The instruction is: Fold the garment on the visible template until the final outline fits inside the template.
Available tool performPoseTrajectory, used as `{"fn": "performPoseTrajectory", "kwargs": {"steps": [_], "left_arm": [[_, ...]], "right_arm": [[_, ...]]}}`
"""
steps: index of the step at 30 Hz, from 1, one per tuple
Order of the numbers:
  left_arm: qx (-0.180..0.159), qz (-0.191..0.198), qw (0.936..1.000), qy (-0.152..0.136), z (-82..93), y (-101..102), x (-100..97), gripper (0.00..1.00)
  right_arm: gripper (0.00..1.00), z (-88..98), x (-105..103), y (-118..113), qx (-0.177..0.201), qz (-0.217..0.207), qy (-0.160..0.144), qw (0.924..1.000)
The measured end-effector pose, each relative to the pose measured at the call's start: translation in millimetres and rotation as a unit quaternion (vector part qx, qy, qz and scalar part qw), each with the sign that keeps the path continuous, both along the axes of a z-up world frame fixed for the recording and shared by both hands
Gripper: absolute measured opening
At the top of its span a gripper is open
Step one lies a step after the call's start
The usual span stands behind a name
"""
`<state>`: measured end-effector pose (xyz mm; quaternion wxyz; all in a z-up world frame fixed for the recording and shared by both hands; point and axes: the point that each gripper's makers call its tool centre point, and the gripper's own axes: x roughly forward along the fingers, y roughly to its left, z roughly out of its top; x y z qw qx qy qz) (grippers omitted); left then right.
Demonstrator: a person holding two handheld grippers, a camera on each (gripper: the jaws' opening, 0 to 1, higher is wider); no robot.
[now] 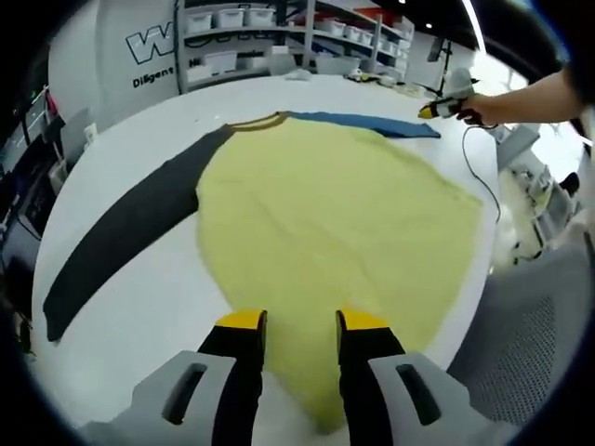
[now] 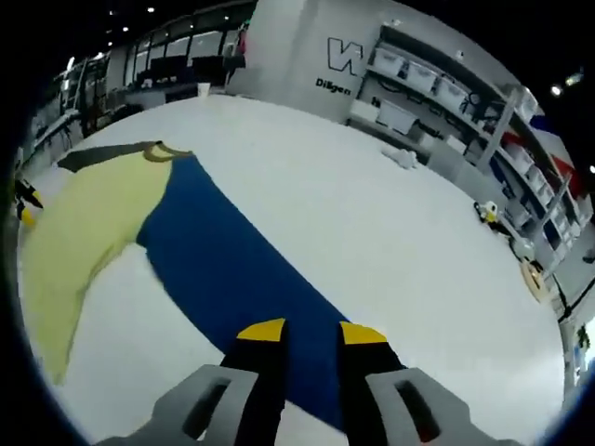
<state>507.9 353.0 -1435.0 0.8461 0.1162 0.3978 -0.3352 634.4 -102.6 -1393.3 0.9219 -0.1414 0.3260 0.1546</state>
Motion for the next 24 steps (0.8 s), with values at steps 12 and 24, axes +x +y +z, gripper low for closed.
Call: {"fn": "performPoseTrajectory", "kwargs": {"steps": [12,24], "left_arm": [[-0.070,-0.077,0.9946,-0.005,13.9,-72,-8.1,0.28],[-0.108,-0.183,0.9770,-0.021,33.6,-167,-6.9,0.30]], "right_arm": [[0.16,-17.3,18,108,0.060,0.132,0.018,0.9893],[0.16,-27.9,32,131,0.038,0.193,0.034,0.9798]]}}
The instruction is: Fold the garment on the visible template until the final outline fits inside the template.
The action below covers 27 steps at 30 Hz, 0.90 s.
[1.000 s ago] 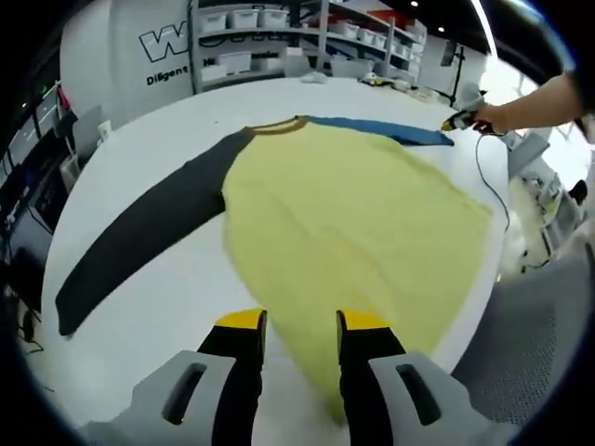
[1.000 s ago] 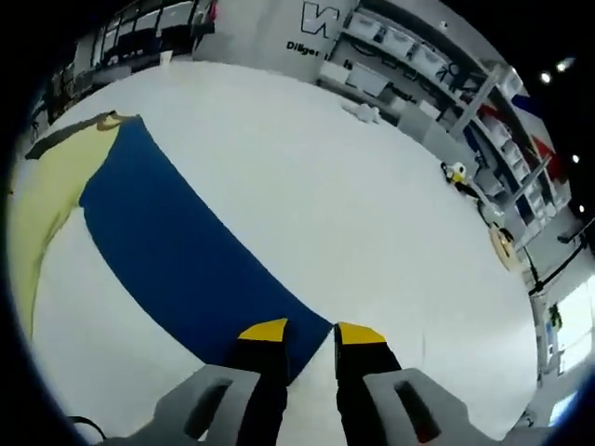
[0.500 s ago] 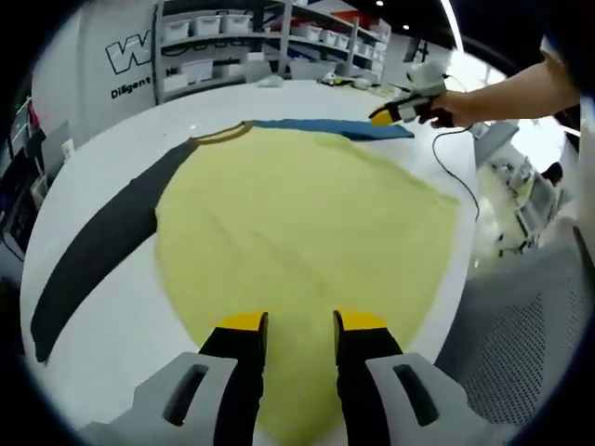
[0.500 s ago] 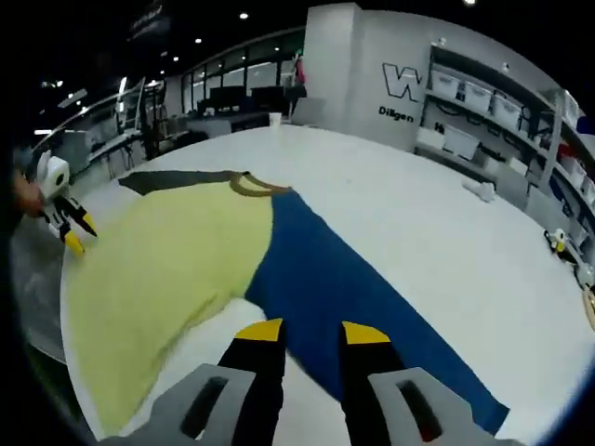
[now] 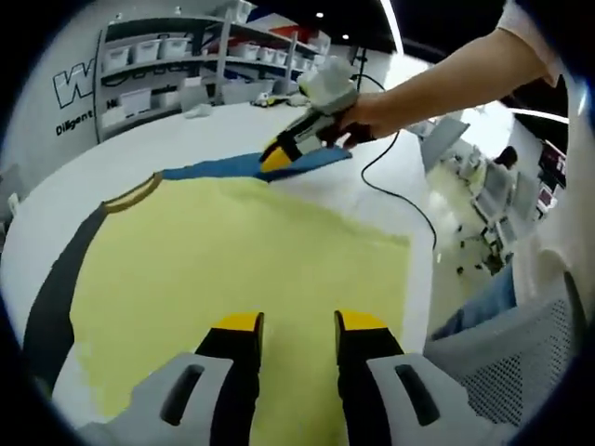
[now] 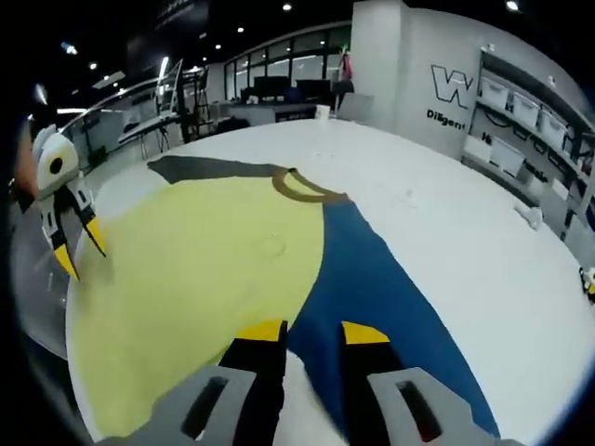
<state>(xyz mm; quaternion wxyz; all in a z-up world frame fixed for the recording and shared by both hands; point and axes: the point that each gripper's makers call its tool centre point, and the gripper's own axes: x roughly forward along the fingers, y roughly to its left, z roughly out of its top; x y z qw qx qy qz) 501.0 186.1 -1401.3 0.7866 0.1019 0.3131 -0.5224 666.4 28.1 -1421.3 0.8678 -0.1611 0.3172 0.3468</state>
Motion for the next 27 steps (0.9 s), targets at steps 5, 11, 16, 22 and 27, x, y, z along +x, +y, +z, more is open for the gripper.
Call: {"fn": "performPoseTrajectory", "kwargs": {"steps": [5,11,16,22,27], "left_arm": [[-0.005,-0.017,0.9998,-0.007,-3.2,-28,8.6,0.34],[0.005,-0.056,0.9983,-0.017,-16.0,-66,12.0,0.39],[0.025,-0.081,0.9962,-0.021,-30.3,-81,5.9,0.38],[0.073,-0.099,0.9913,-0.046,-45.4,-74,3.0,0.32],[0.069,-0.101,0.9919,-0.036,-43.5,-73,-1.9,0.26]], "right_arm": [[0.16,-3.8,0,0,-0.014,0.026,0.004,0.9996],[0.16,-8.4,6,-3,-0.021,0.033,0.009,0.9992],[0.16,-12.4,7,-1,-0.025,0.042,0.014,0.9987],[0.15,-21.4,5,-5,-0.040,0.049,0.021,0.9978],[0.08,-22.1,8,-13,-0.029,0.044,0.019,0.9984]]}}
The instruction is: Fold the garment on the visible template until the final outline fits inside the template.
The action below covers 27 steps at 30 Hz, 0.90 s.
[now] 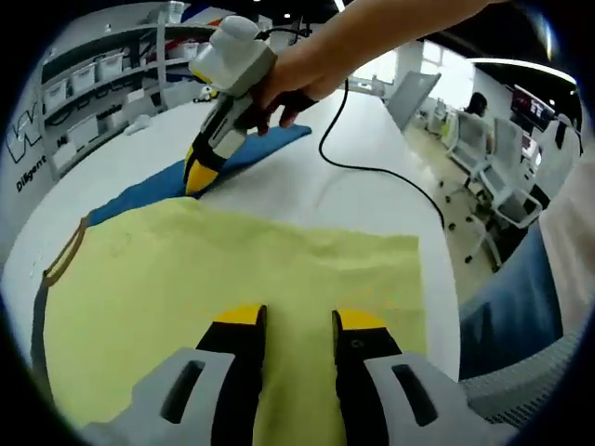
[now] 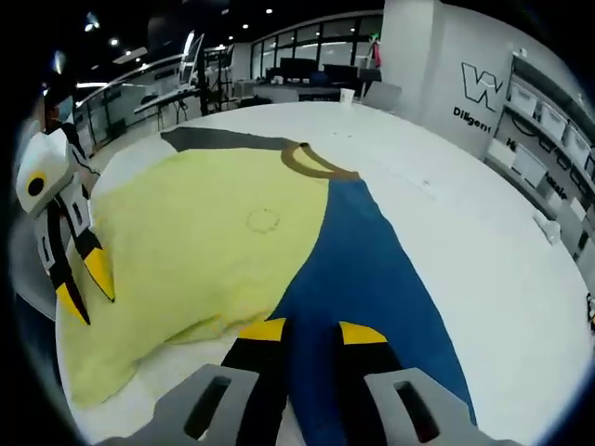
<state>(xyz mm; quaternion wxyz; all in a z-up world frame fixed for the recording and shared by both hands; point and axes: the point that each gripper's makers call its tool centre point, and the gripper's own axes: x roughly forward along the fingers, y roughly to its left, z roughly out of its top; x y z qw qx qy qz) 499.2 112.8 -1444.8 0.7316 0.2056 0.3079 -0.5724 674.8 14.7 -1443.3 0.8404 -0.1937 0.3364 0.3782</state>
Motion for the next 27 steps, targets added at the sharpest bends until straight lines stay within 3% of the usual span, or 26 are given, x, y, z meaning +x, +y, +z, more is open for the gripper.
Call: {"fn": "performPoseTrajectory", "kwargs": {"steps": [2,9,14,16,18,20,24,27], "left_arm": [[-0.001,0.000,1.0000,0.000,-0.2,1,-2.3,0.24],[-0.011,0.005,0.9999,0.003,0.4,7,-9.5,0.18],[-0.014,0.015,0.9997,0.010,0.6,12,-13.2,0.16],[-0.008,0.007,0.9999,0.004,1.0,13,-16.0,0.17],[-0.005,-0.006,1.0000,0.005,1.8,13,-21.8,0.17],[-0.016,-0.014,0.9997,0.010,3.9,9,-30.1,0.18],[-0.026,-0.036,0.9989,0.014,3.1,-3,-42.6,0.35],[-0.017,-0.042,0.9990,0.006,1.5,0,-43.7,0.33]], "right_arm": [[0.06,0.6,2,-3,-0.004,0.004,-0.005,1.0000],[0.24,1.3,14,-18,0.011,-0.015,0.006,0.9998],[0.35,2.2,20,-25,-0.004,-0.011,0.012,0.9999],[0.31,10.2,11,-19,0.002,0.010,0.008,0.9999],[0.34,15.8,5,-13,0.019,0.026,0.004,0.9995],[0.36,15.0,-8,-10,0.010,0.049,0.006,0.9987],[0.31,12.5,-19,-6,0.003,0.054,0.008,0.9985],[0.27,29.4,-41,13,0.048,0.059,0.001,0.9971]]}}
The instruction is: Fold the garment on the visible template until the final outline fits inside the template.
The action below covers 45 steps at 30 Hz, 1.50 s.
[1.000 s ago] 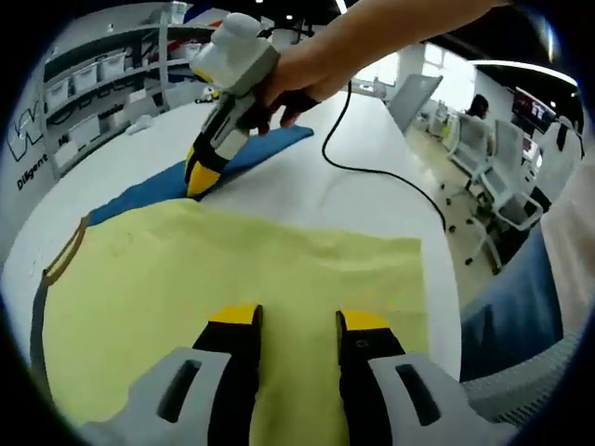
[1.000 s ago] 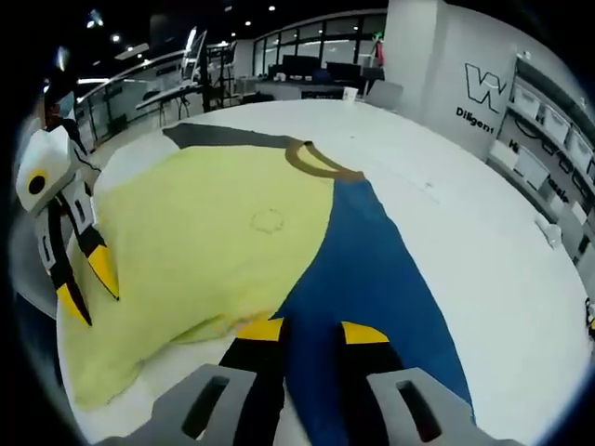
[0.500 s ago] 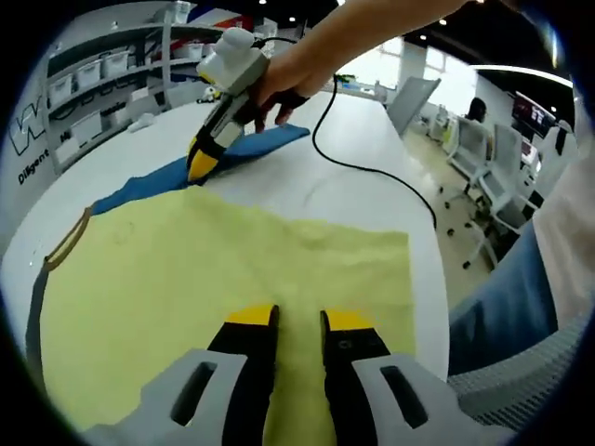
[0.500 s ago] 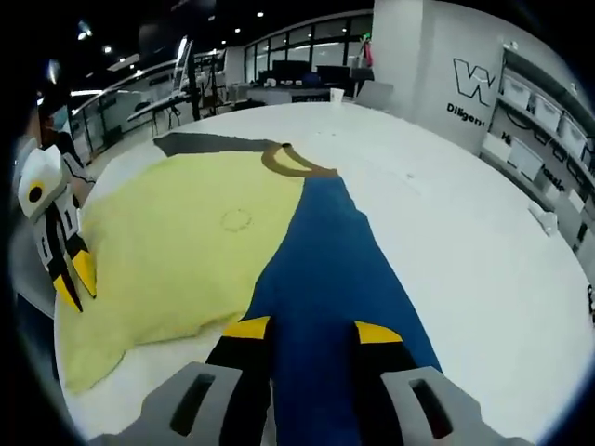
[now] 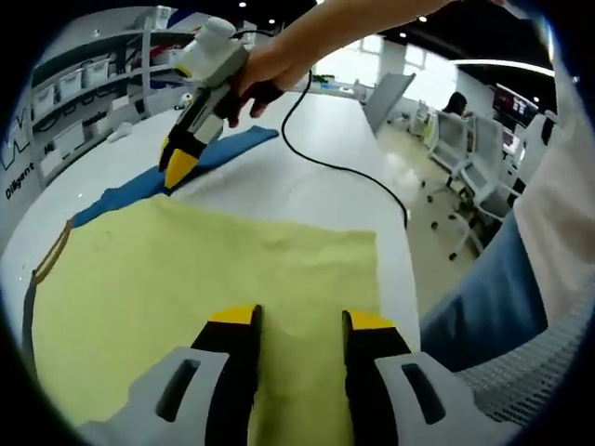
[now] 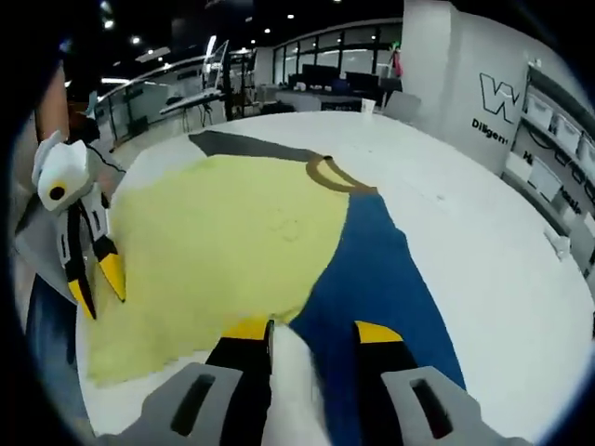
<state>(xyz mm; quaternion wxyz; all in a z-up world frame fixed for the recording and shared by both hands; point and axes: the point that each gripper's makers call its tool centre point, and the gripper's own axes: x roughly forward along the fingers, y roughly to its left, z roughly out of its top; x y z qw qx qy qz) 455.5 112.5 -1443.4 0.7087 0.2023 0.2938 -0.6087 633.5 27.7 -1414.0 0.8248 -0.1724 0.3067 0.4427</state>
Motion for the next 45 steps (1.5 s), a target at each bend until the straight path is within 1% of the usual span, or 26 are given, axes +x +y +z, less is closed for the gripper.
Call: {"fn": "performPoseTrajectory", "kwargs": {"steps": [2,3,4,5,9,11,14,16,18,19,20,21,22,23,24,25,26,28,29,32,35,37,41,42,44,45], "left_arm": [[0.004,0.004,0.9999,0.012,1.2,3,0.6,0.29],[0.007,0.002,0.9999,0.009,2.0,6,1.3,0.28],[0.004,0.008,1.0000,-0.001,6.4,9,6.1,0.29],[-0.001,0.015,0.9999,0.001,9.8,11,8.7,0.30],[0.000,0.034,0.9994,-0.005,16.5,35,17.7,0.35],[0.002,0.055,0.9984,-0.012,20.3,54,24.8,0.36],[0.022,0.099,0.9945,-0.027,22.0,98,38.5,0.38],[0.036,0.126,0.9911,-0.024,17.8,124,44.1,0.40],[0.056,0.154,0.9862,-0.022,12.0,158,49.1,0.41],[0.068,0.177,0.9817,-0.016,7.8,178,51.7,0.41],[0.071,0.185,0.9800,-0.013,6.5,184,52.4,0.43],[0.081,0.208,0.9748,-0.002,2.1,202,53.5,0.45],[0.085,0.215,0.9729,0.005,-0.4,211,53.0,0.46],[0.095,0.225,0.9696,0.011,-4.3,224,51.4,0.48],[0.084,0.229,0.9699,0.006,-2.1,227,53.2,0.51],[0.082,0.229,0.9700,0.013,-1.7,230,50.6,0.52],[0.087,0.228,0.9697,0.006,-1.8,236,48.7,0.52],[0.084,0.230,0.9695,0.006,-1.9,240,45.8,0.54],[0.080,0.230,0.9698,0.006,-1.8,242,45.1,0.55],[0.074,0.228,0.9708,0.008,-1.2,245,40.9,0.56],[0.071,0.209,0.9753,0.010,-1.1,243,30.5,0.62],[0.074,0.191,0.9788,0.002,-2.3,245,25.1,0.65],[0.066,0.212,0.9750,0.016,0.8,254,28.1,0.60],[0.059,0.220,0.9734,0.026,3.4,254,28.2,0.59],[0.056,0.232,0.9702,0.041,5.0,256,30.6,0.62],[0.052,0.233,0.9705,0.034,9.0,257,36.2,0.64]], "right_arm": [[0.28,0.3,-23,6,-0.002,0.017,0.006,0.9998],[0.28,0.6,-28,7,0.000,0.019,0.008,0.9998],[0.27,1.0,-40,11,0.006,0.025,0.010,0.9996],[0.27,-1.4,-51,13,0.006,0.028,0.015,0.9995],[0.26,-6.3,-84,20,0.012,0.029,0.021,0.9993],[0.24,-5.5,-98,28,0.022,0.029,0.020,0.9991],[0.24,-4.1,-119,43,0.019,0.053,0.007,0.9984],[0.25,-5.6,-130,53,0.021,0.053,0.008,0.9983],[0.29,-11.0,-140,58,0.015,0.064,0.012,0.9977],[0.30,-15.8,-147,60,0.006,0.071,0.013,0.9974],[0.32,-17.4,-150,61,0.005,0.072,0.015,0.9973],[0.33,-24.8,-159,62,-0.003,0.077,0.021,0.9968],[0.32,-26.2,-162,62,-0.005,0.079,0.022,0.9966],[0.32,-31.9,-170,61,-0.021,0.086,0.023,0.9958],[0.34,-36.3,-175,59,-0.031,0.089,0.028,0.9951],[0.38,-30.5,-180,63,-0.016,0.082,0.021,0.9963],[0.42,-27.9,-182,64,-0.004,0.066,0.028,0.9974],[0.41,-29.0,-186,61,-0.020,0.064,0.009,0.9977],[0.40,-28.0,-187,60,-0.007,0.050,0.015,0.9986],[0.38,-27.8,-187,56,-0.004,0.035,0.009,0.9993],[0.37,-27.1,-189,55,-0.010,0.029,0.009,0.9995],[0.37,-28.7,-190,52,-0.008,0.022,0.008,0.9997],[0.37,-29.0,-191,50,-0.014,0.012,0.013,0.9998],[0.37,-29.8,-190,49,-0.018,0.011,0.016,0.9997],[0.38,-29.8,-190,48,-0.025,0.013,0.026,0.9992],[0.37,-24.5,-186,48,-0.031,0.018,0.025,0.9991]]}}
